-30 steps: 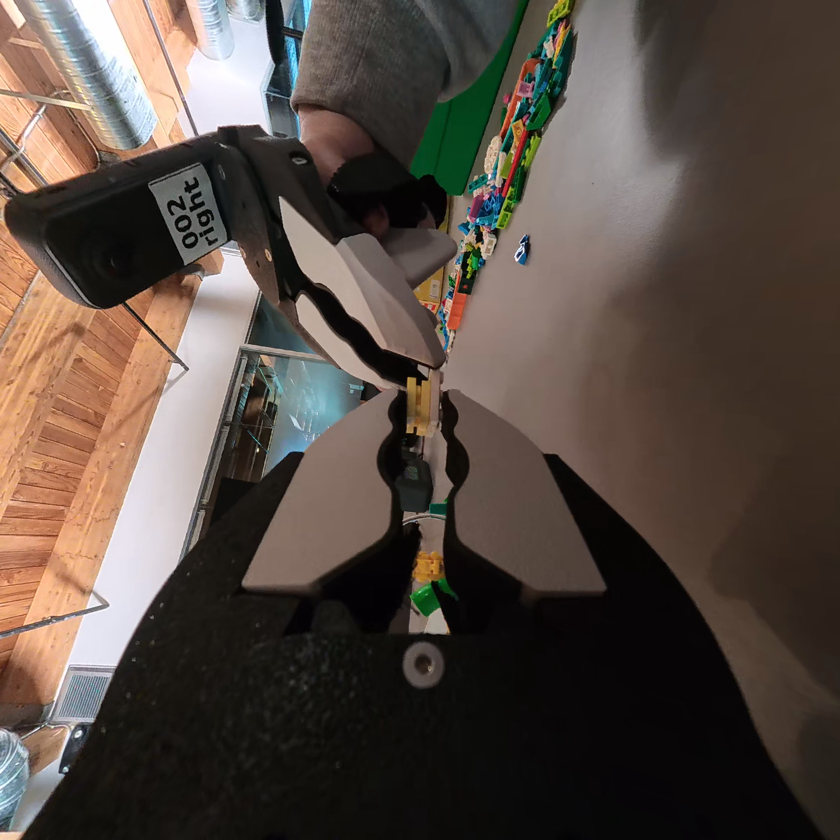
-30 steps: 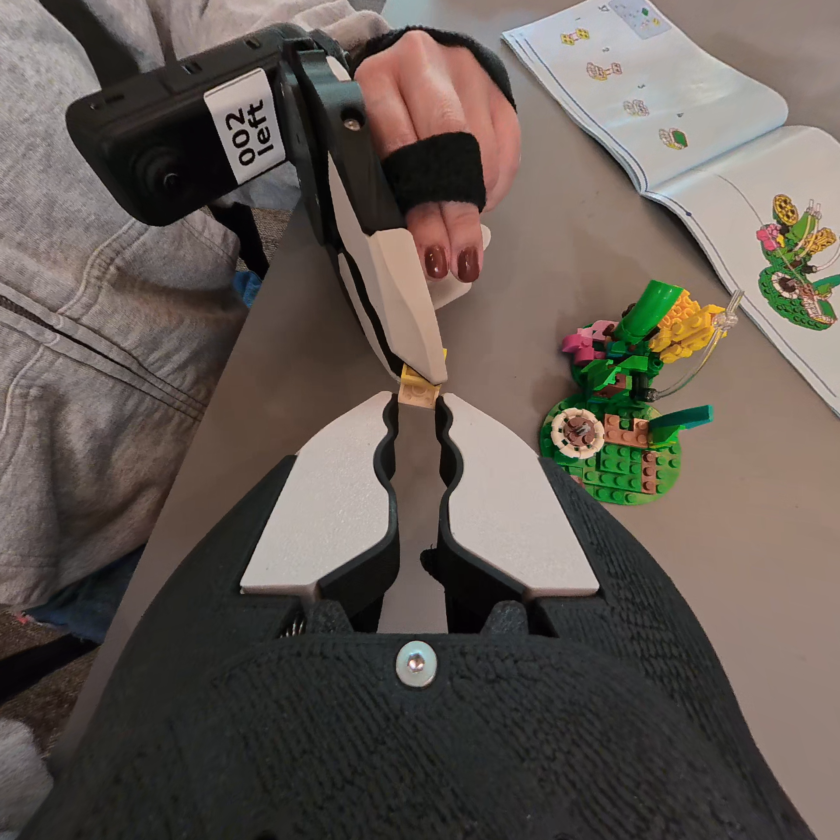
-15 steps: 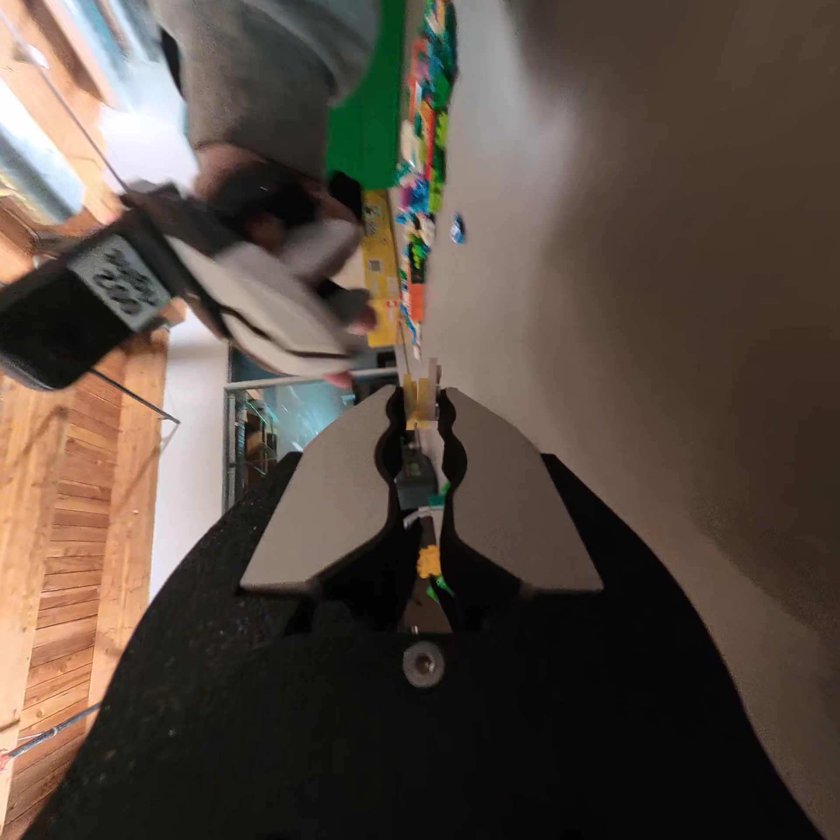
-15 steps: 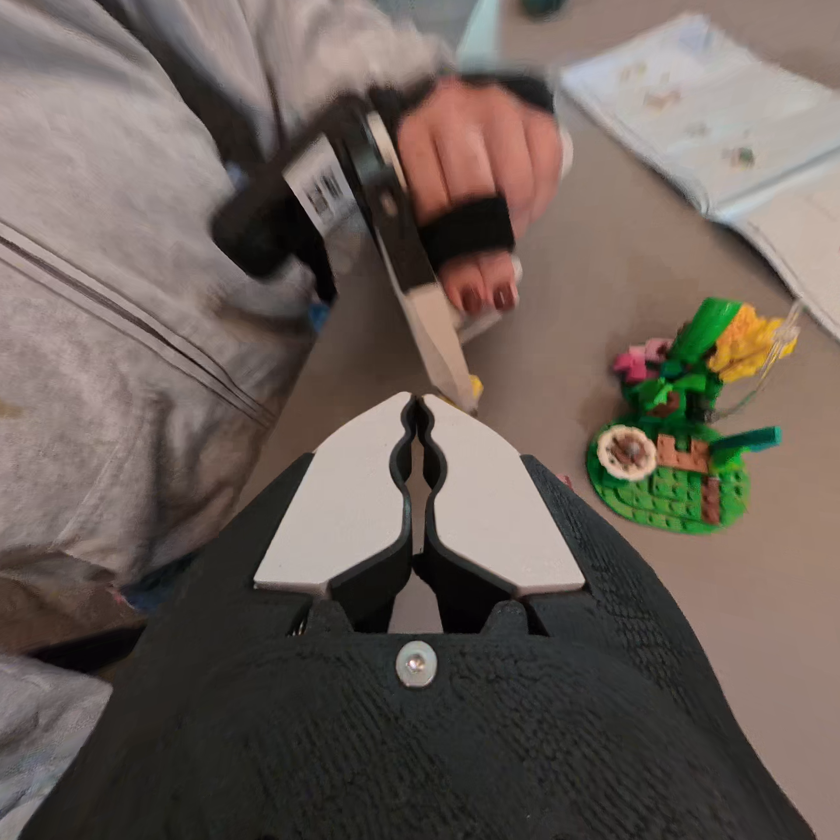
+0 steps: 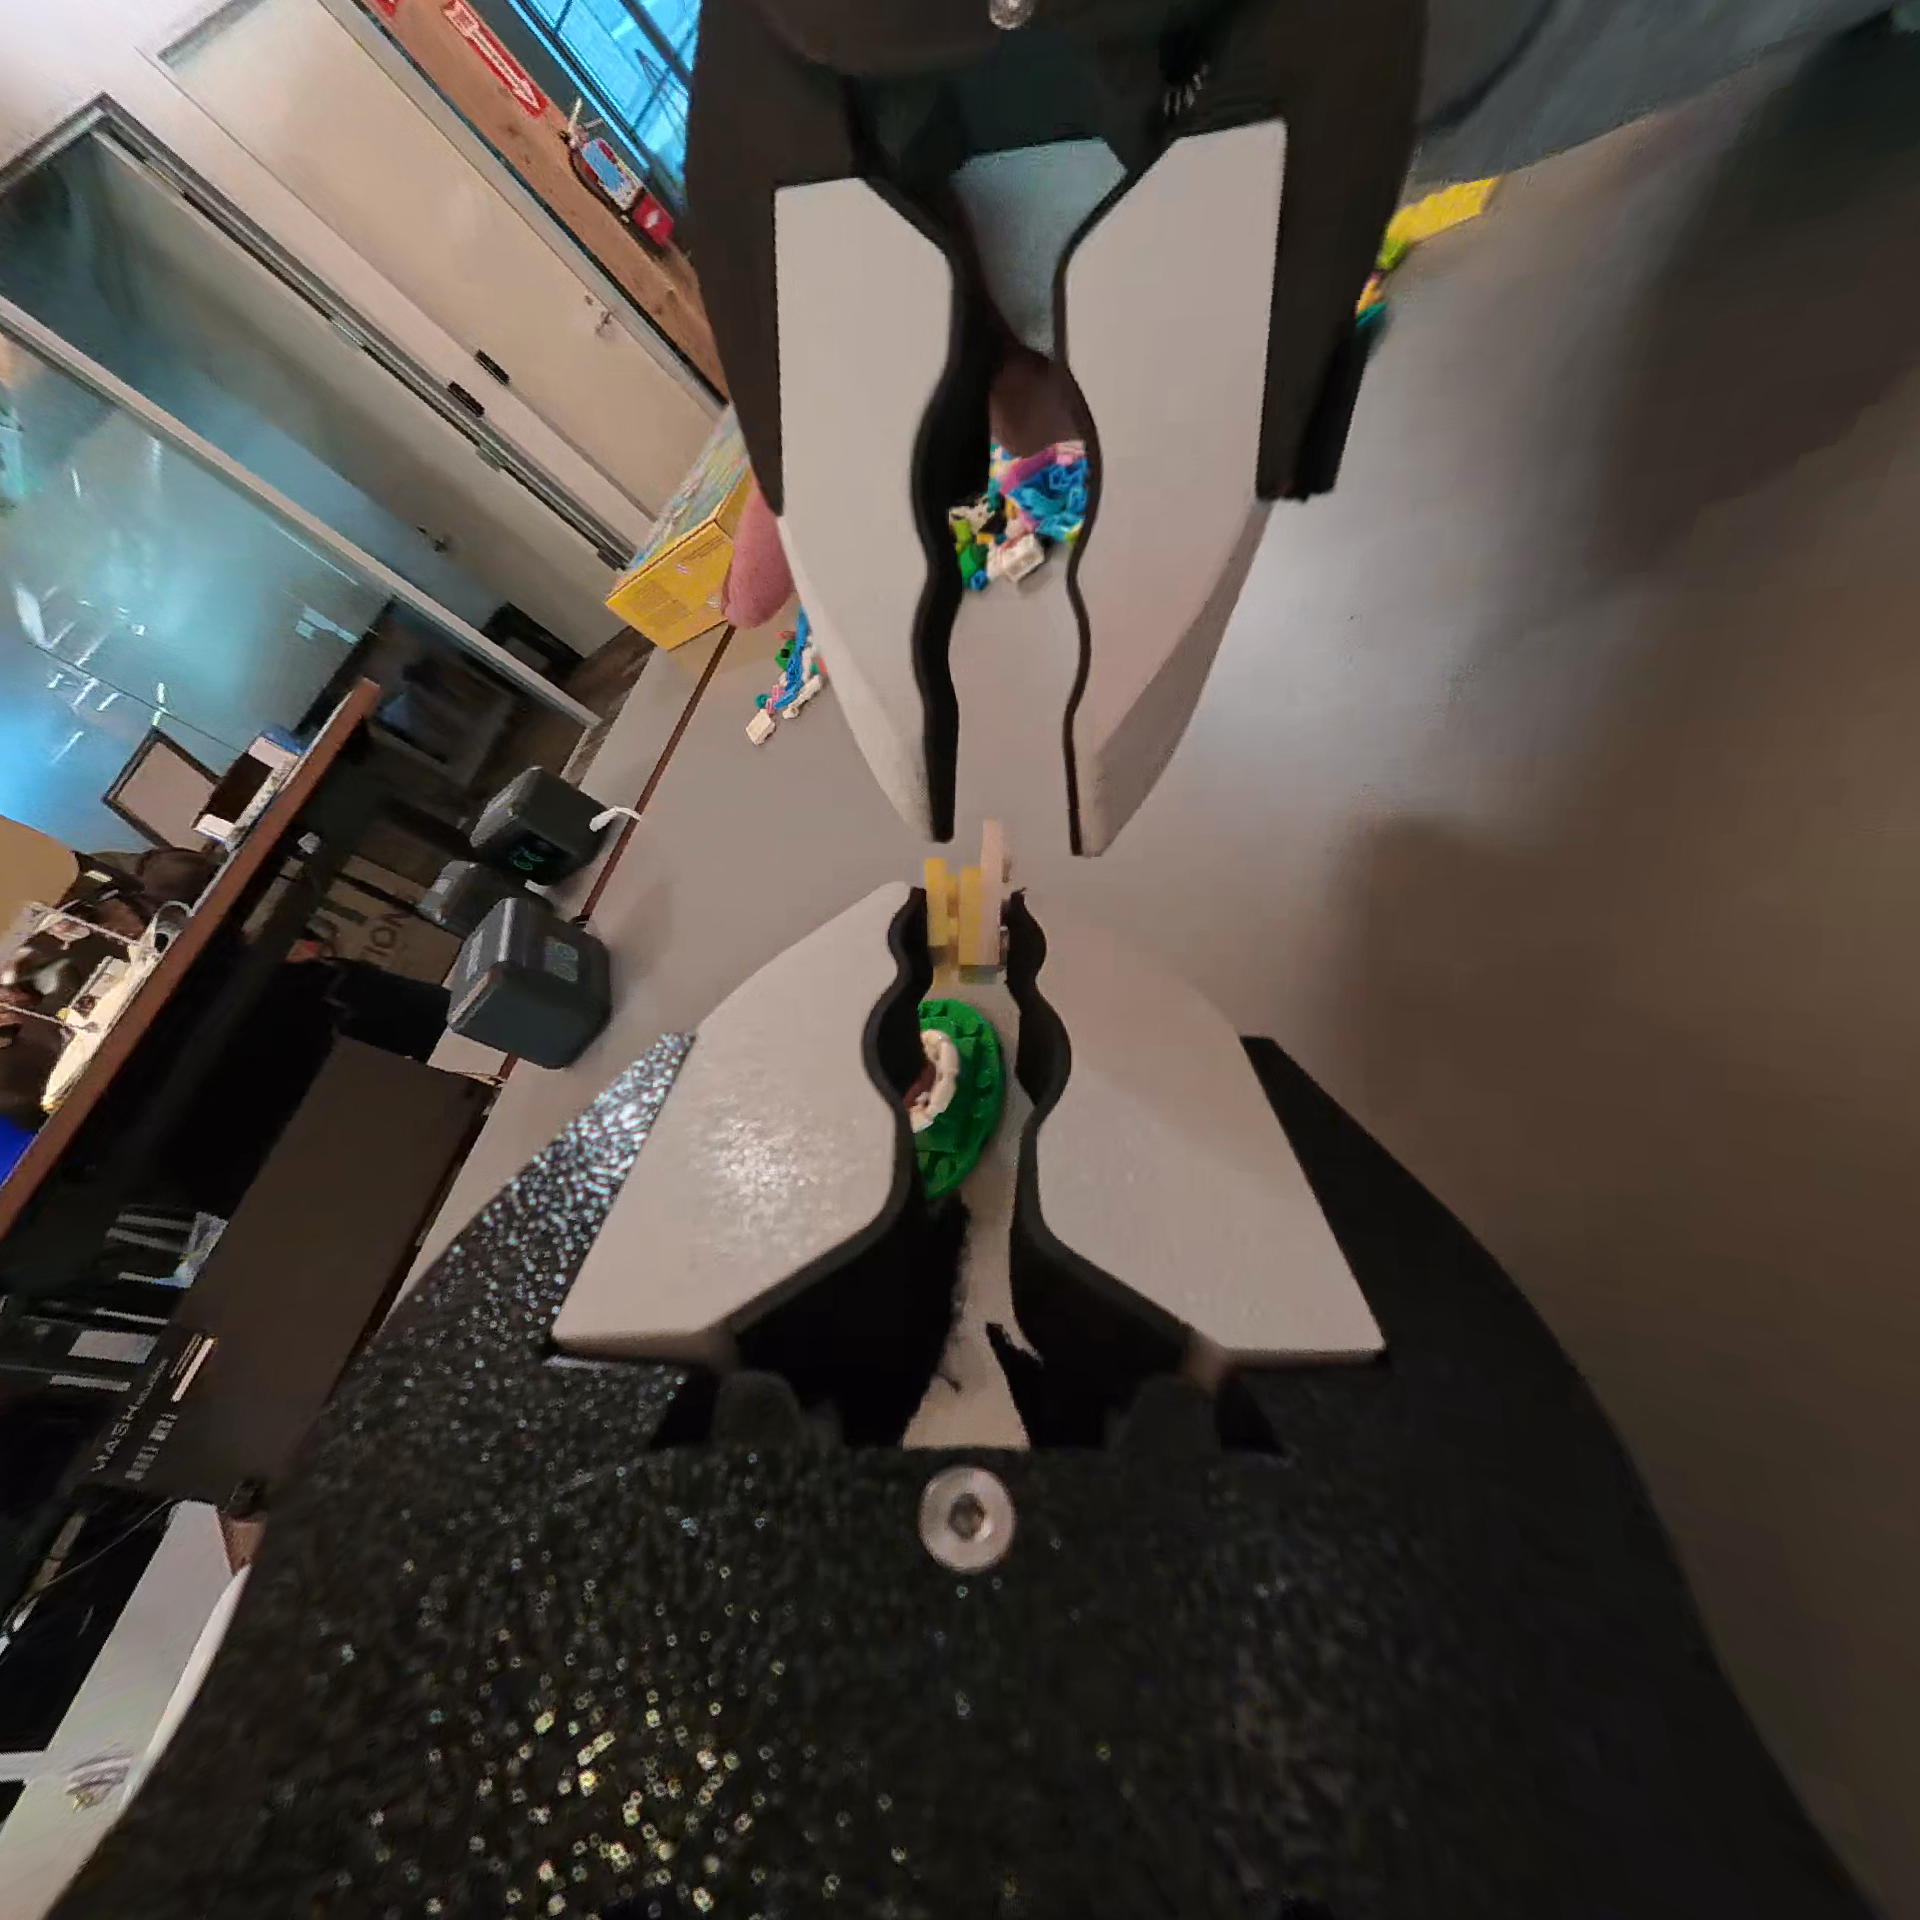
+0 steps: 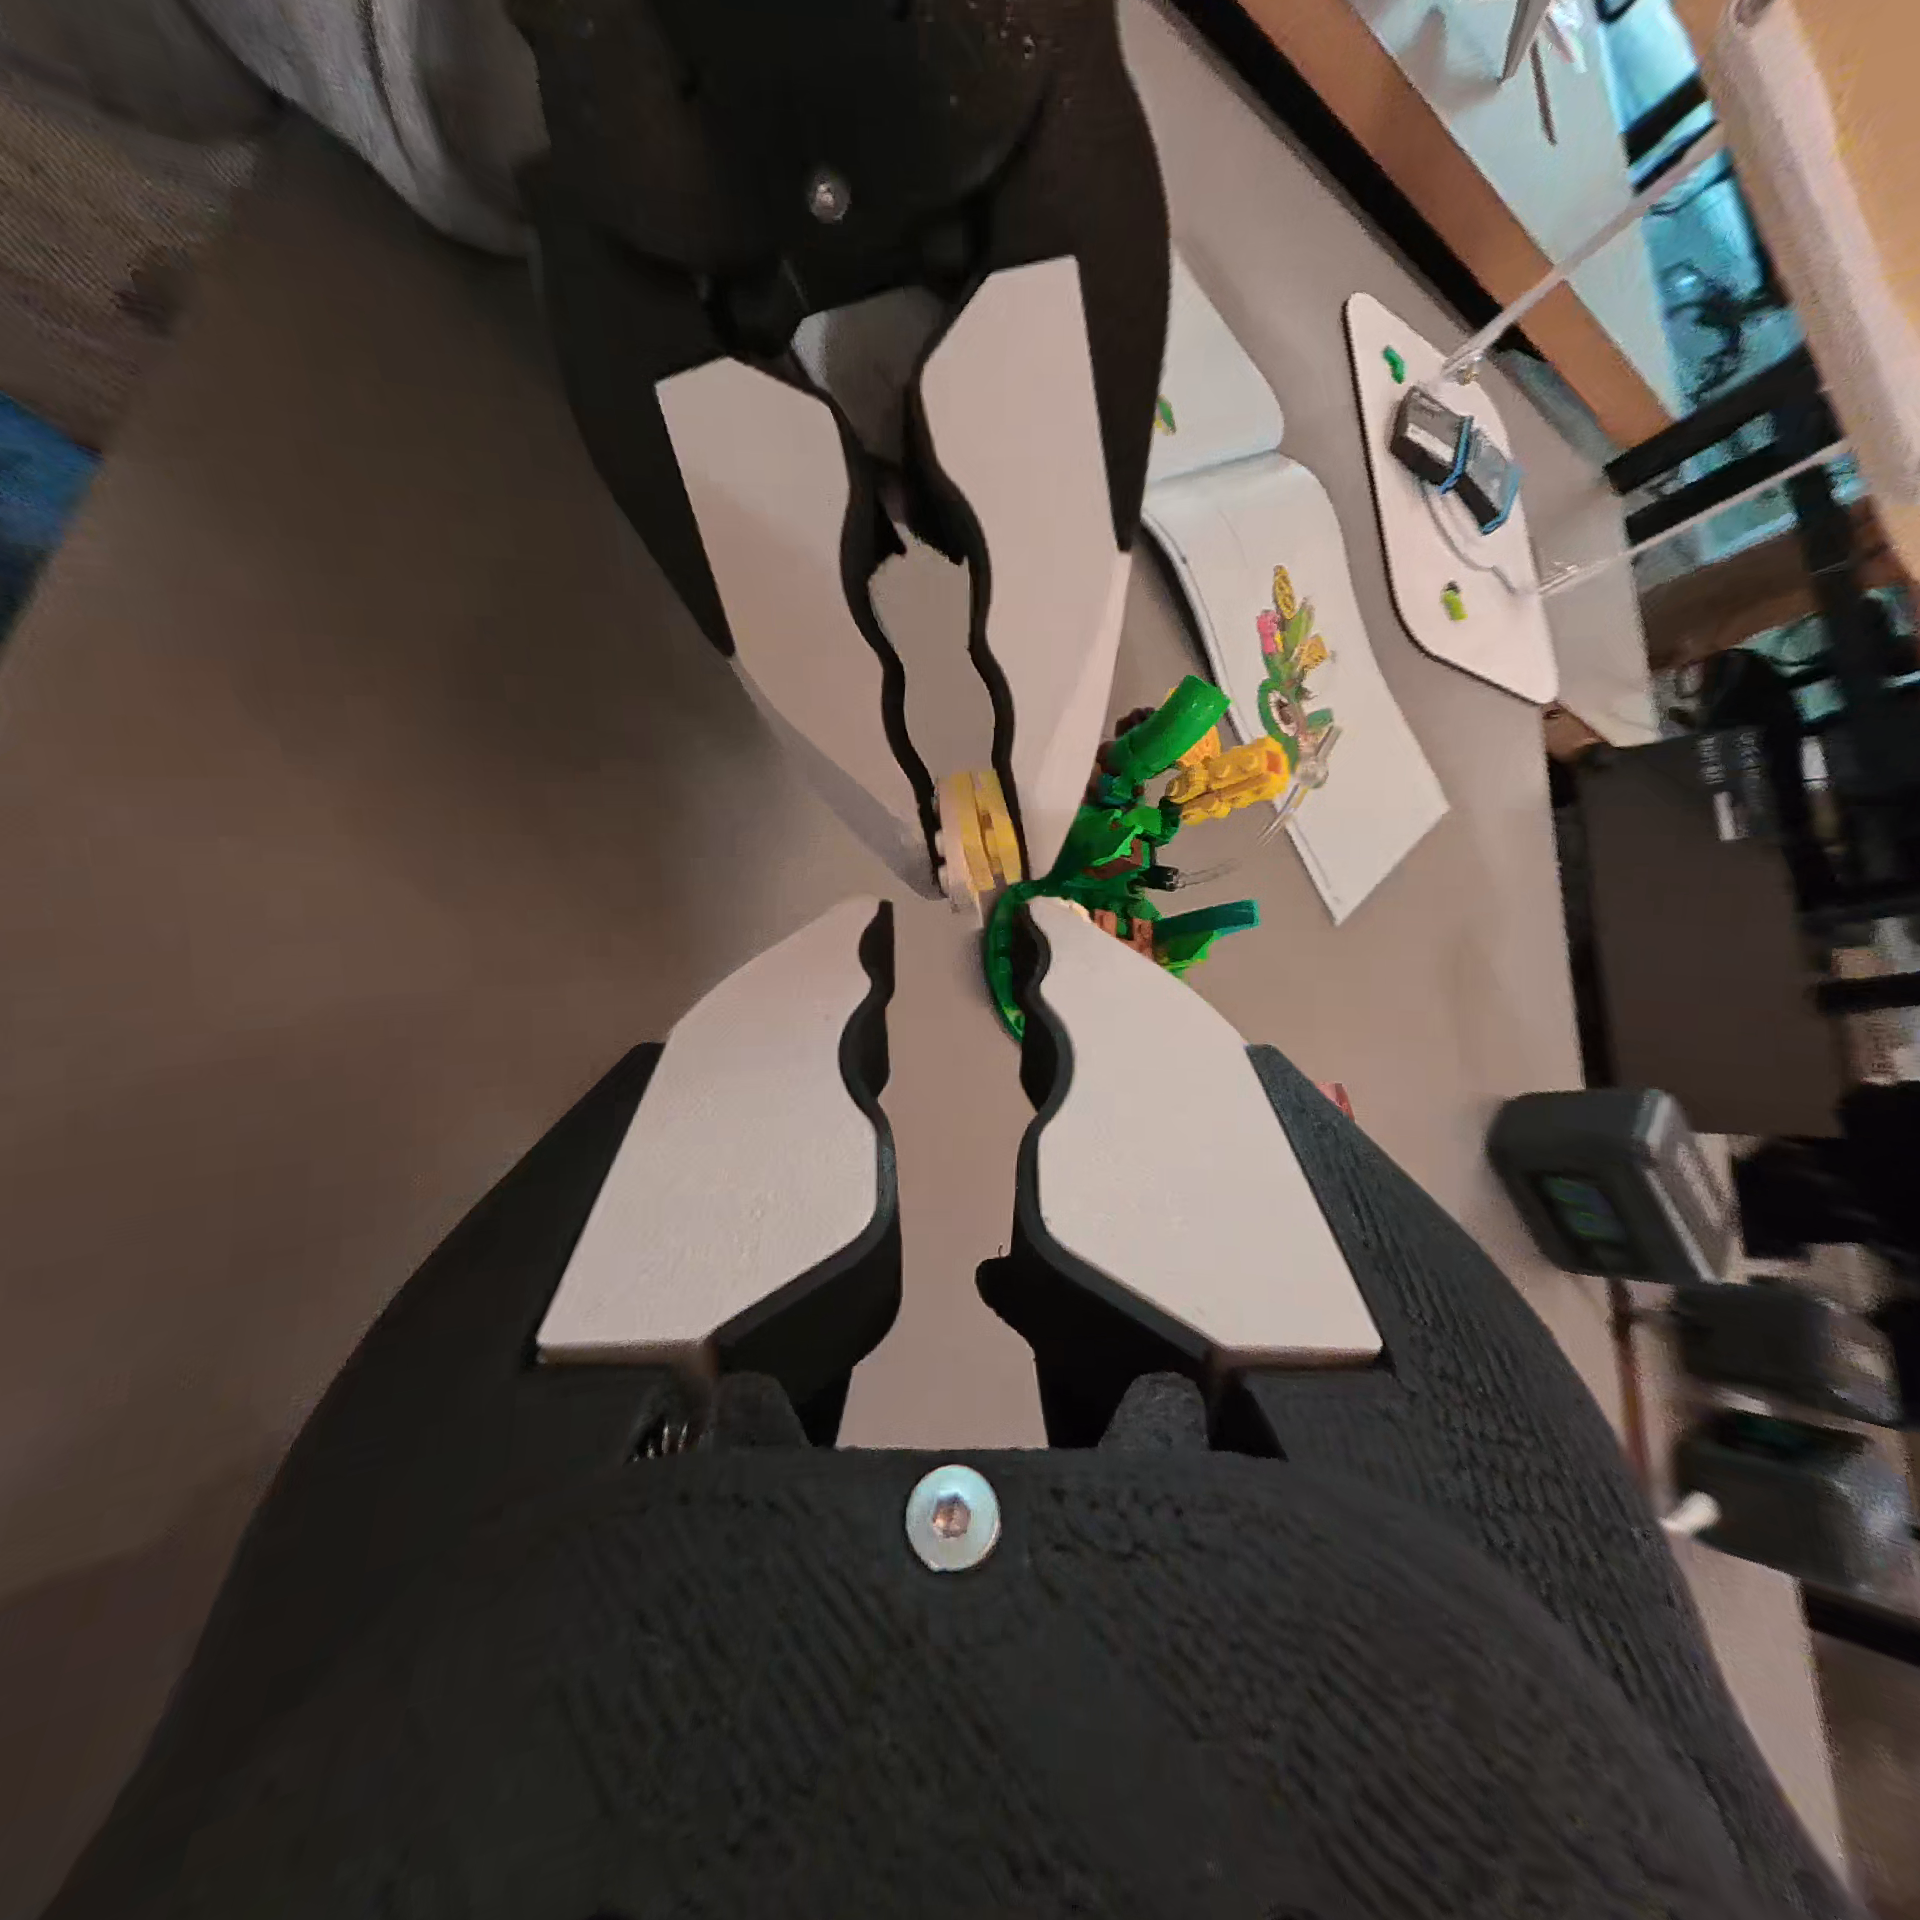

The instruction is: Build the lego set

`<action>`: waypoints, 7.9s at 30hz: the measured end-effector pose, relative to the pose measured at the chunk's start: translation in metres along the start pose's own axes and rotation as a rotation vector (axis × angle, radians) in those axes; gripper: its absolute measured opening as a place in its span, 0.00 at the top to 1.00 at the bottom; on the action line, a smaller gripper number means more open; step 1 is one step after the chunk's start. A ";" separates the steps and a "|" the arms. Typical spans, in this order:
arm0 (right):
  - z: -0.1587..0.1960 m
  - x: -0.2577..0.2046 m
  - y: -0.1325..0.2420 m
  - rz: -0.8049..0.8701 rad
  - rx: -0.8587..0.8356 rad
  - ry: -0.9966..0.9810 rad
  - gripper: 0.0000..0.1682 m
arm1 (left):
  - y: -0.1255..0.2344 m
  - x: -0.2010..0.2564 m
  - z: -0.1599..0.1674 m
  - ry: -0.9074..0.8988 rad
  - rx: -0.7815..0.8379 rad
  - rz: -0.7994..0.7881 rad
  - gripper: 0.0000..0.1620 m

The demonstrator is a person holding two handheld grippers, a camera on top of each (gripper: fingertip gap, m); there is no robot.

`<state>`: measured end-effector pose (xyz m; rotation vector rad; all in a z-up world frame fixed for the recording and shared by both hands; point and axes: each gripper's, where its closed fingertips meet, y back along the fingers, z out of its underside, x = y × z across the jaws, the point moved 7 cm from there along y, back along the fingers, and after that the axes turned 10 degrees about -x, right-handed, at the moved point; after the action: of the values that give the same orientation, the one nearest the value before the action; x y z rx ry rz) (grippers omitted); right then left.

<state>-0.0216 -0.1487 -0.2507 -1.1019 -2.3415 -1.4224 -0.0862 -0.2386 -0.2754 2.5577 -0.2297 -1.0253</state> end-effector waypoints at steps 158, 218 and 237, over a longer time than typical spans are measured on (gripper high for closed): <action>-0.035 -0.037 0.060 -0.038 0.336 -0.004 0.98 | 0.050 0.010 -0.052 0.022 0.269 0.278 0.89; 0.015 -0.008 0.022 -0.630 0.478 -1.072 0.94 | 0.018 0.020 -0.041 -0.244 0.126 -0.208 0.85; 0.035 -0.002 0.017 0.552 0.507 -0.682 1.00 | 0.029 0.023 0.028 0.568 -0.287 0.188 0.89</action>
<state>-0.0014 -0.1162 -0.2580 -2.0419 -2.2634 -0.2492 -0.0897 -0.2797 -0.2972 2.3880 -0.1479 -0.2204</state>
